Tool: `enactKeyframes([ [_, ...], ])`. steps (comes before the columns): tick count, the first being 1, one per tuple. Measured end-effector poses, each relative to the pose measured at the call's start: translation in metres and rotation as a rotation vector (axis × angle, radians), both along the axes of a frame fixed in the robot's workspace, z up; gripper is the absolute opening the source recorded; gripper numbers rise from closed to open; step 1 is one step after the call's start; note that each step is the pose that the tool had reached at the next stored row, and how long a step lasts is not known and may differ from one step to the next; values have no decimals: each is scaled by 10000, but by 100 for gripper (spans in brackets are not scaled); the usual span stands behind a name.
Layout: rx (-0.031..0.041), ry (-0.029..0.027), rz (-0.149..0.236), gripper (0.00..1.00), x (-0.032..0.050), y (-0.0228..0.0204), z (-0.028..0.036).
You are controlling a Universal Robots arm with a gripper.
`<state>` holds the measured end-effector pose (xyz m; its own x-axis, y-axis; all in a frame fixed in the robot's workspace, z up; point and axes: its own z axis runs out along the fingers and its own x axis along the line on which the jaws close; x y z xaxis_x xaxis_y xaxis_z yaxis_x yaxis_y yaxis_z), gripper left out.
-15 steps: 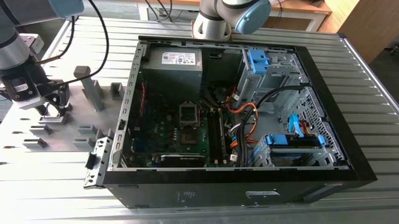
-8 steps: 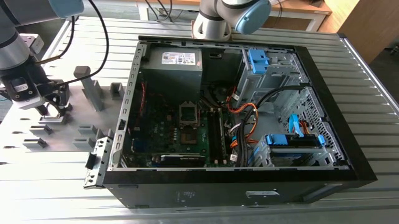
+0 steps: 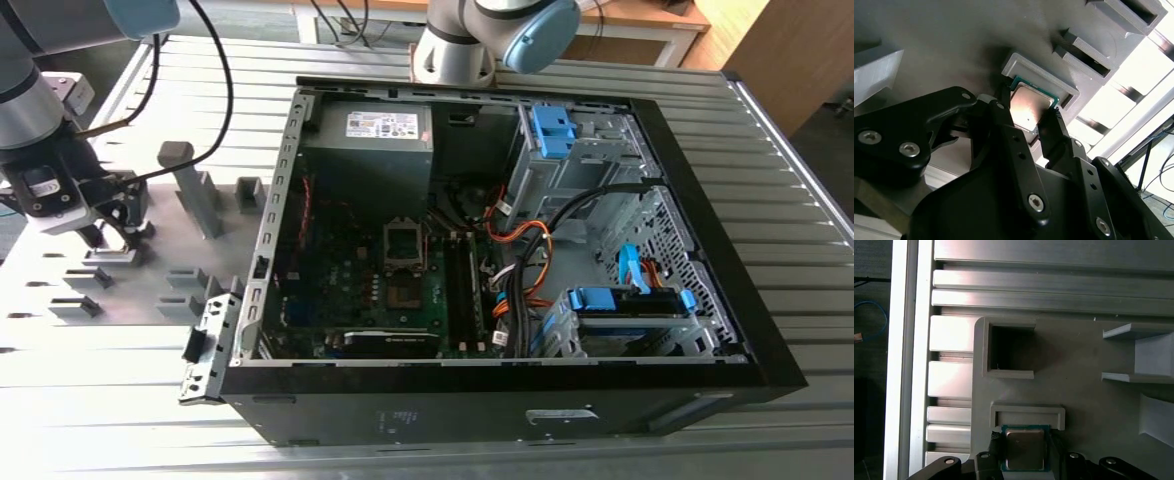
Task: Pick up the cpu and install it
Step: 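Pick up the cpu and move it towards the insertion slot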
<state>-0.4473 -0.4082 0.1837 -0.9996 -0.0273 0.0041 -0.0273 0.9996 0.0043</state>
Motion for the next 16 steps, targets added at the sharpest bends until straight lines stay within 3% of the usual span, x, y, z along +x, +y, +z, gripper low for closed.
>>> enactKeyframes([
  [7, 2, -4, 0, 47, 0, 0, 7],
  [16, 0, -1, 0, 47, 0, 0, 139],
])
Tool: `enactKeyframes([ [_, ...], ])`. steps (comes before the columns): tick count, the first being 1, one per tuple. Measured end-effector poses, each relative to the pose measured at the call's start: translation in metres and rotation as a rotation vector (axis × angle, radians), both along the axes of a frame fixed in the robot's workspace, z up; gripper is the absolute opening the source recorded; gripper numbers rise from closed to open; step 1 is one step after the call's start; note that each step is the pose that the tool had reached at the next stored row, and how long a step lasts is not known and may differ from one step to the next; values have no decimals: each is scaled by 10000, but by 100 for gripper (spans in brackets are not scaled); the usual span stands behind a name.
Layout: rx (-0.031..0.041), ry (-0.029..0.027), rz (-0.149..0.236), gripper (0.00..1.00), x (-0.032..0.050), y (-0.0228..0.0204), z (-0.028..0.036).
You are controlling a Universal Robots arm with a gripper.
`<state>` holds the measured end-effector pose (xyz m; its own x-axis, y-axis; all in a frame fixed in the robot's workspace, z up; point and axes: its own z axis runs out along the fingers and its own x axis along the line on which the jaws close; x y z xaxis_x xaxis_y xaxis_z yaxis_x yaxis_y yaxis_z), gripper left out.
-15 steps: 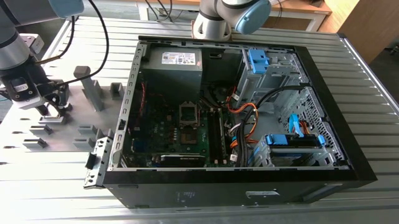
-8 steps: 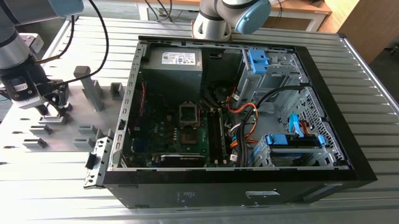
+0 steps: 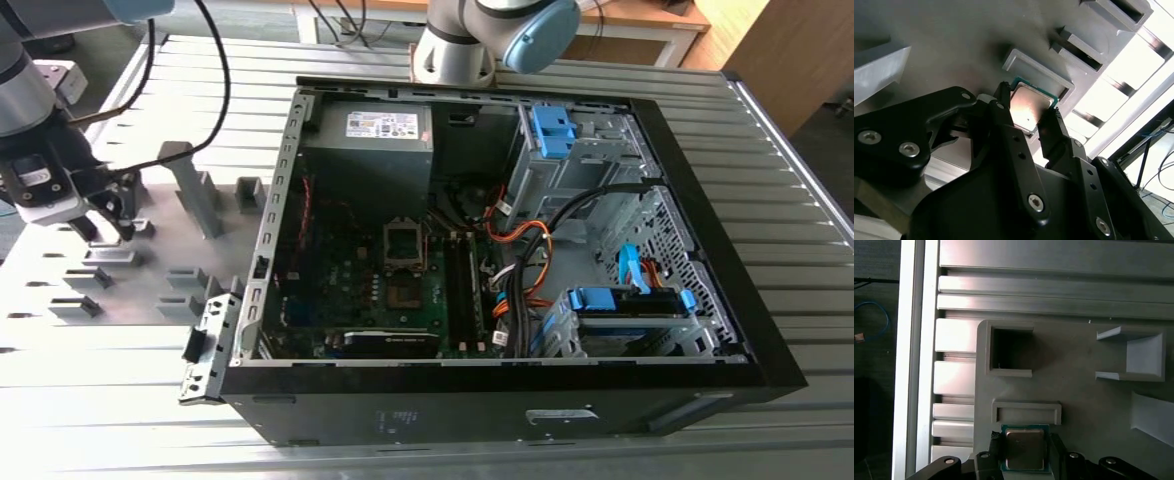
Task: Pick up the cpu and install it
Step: 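Pick up the cpu and move it towards the insertion slot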
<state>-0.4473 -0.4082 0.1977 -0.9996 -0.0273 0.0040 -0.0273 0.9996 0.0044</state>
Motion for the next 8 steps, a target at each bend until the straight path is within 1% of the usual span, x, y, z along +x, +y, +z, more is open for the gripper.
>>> enactKeyframes([
  [4, 0, 1, 0, 47, 0, 0, 77],
  [8, 0, 0, 0, 47, 0, 0, 175],
])
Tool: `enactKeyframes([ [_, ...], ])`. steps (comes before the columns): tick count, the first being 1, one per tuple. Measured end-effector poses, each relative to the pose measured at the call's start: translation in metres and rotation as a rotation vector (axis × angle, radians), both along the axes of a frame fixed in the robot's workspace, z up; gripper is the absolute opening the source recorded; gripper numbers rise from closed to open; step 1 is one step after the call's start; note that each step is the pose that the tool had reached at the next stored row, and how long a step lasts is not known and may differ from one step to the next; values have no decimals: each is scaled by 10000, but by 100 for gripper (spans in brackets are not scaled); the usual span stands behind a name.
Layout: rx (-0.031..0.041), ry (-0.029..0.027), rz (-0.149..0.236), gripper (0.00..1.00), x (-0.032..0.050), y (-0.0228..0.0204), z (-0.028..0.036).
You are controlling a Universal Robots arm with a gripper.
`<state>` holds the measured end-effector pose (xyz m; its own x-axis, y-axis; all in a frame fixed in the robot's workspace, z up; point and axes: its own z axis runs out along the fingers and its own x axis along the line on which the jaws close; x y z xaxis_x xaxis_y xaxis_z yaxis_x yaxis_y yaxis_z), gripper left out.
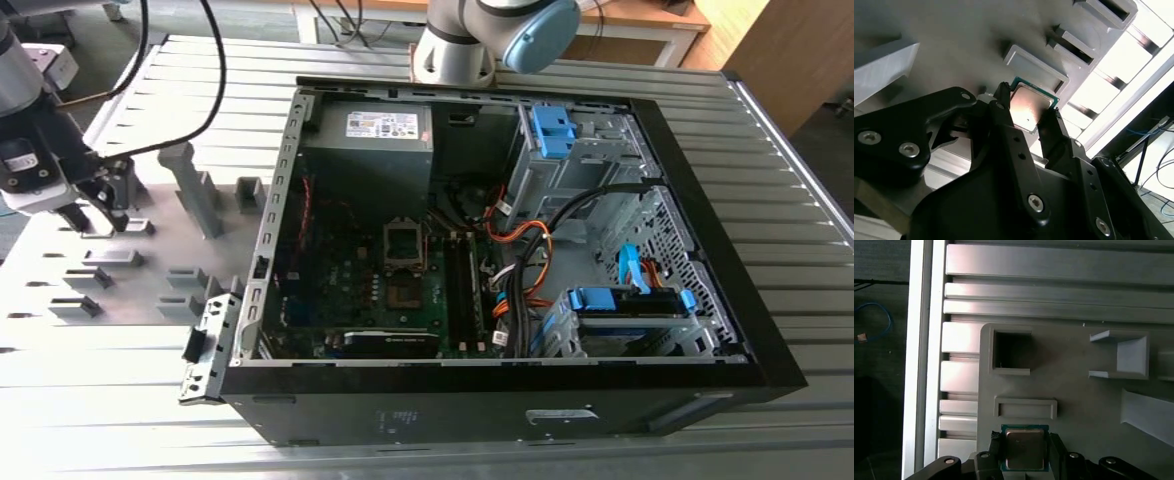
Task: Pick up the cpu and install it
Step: 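Pick up the cpu and move it towards the insertion slot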
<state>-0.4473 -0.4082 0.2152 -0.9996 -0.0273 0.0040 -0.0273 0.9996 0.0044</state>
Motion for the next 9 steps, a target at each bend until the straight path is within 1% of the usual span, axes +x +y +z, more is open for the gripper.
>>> enactKeyframes([
  [3, 0, 0, 0, 47, 1, 0, 93],
  [9, -1, 1, 0, 47, 1, 0, 309],
])
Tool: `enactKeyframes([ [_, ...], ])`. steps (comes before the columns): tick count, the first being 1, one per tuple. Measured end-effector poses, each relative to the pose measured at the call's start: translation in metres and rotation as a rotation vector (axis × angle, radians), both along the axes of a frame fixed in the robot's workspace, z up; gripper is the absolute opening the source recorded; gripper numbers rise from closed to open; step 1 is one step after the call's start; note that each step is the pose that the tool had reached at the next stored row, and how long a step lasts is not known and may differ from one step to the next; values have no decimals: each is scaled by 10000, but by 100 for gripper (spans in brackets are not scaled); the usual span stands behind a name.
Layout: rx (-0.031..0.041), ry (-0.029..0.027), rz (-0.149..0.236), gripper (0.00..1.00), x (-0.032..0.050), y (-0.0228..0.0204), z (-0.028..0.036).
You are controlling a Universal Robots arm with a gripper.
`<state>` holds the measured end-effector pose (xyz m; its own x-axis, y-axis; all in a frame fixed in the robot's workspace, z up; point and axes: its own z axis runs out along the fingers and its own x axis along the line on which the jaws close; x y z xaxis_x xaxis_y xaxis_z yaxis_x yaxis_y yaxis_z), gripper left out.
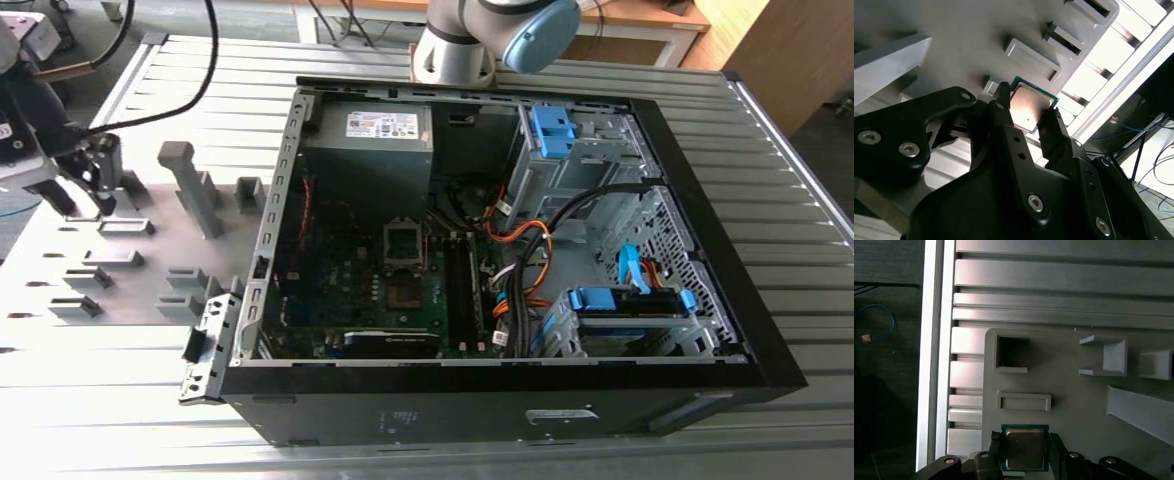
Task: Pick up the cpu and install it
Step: 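Pick up the cpu and move it towards the insertion slot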
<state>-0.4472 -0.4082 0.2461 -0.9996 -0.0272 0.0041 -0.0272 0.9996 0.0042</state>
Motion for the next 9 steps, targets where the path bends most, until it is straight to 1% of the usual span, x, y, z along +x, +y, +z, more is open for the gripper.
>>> enactKeyframes([
  [9, -2, 0, 0, 47, 0, 0, 327],
])
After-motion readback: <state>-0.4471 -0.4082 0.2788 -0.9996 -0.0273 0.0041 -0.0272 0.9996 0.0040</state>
